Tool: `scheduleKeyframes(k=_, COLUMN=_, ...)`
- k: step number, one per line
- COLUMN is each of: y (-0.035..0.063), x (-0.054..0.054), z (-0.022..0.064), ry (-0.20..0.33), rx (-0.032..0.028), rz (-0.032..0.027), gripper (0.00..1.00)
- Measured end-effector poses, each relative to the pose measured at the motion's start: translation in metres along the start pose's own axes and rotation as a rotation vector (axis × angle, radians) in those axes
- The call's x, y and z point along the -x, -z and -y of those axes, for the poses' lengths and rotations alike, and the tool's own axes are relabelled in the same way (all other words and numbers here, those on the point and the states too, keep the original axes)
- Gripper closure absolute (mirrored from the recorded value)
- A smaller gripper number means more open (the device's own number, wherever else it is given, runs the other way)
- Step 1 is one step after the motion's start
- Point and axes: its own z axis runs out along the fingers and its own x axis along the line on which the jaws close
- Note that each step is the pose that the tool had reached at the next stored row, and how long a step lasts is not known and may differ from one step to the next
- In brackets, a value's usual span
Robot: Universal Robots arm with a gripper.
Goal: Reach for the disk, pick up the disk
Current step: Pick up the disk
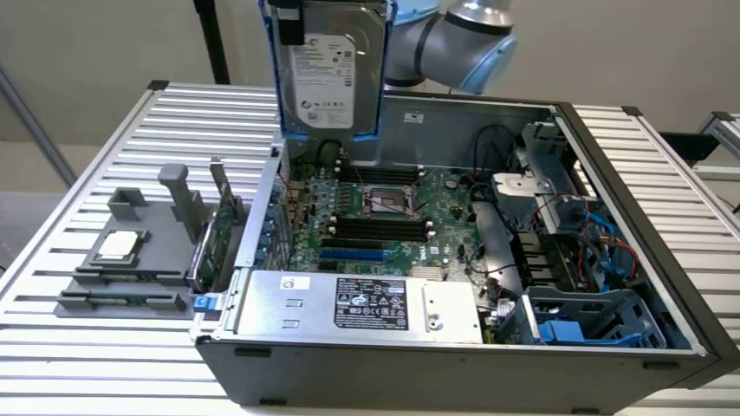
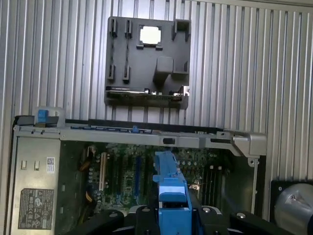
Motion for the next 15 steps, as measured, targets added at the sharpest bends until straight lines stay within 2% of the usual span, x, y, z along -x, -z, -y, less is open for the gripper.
scheduleKeyframes(k=15, y=0.0008, x=-0.027, z=0.0663, ry=0.0, rx=-0.0001, rz=0.0004, gripper=0.67)
